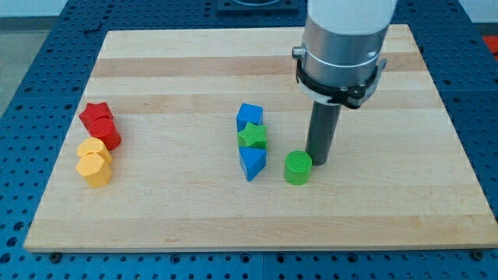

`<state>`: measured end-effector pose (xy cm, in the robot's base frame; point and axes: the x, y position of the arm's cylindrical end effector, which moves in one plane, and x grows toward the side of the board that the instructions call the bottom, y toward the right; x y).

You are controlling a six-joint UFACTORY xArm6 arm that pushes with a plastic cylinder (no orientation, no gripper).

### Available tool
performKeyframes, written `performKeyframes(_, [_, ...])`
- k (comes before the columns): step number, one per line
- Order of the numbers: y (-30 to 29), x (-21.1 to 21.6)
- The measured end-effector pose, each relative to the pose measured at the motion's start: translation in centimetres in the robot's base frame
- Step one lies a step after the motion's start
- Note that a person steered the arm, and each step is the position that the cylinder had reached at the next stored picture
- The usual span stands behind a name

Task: Push the green circle slightly up

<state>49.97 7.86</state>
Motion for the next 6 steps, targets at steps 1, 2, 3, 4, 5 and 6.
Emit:
performKeyframes(1, [0.9,2.0])
performKeyframes(2, [1.5,5.2])
performKeyframes(3, [-1.7,6.3])
performKeyframes(4, [-2.9,5.7])
performKeyframes(5, [-2.3,4.3])
performKeyframes(6, [-0.8,4.2])
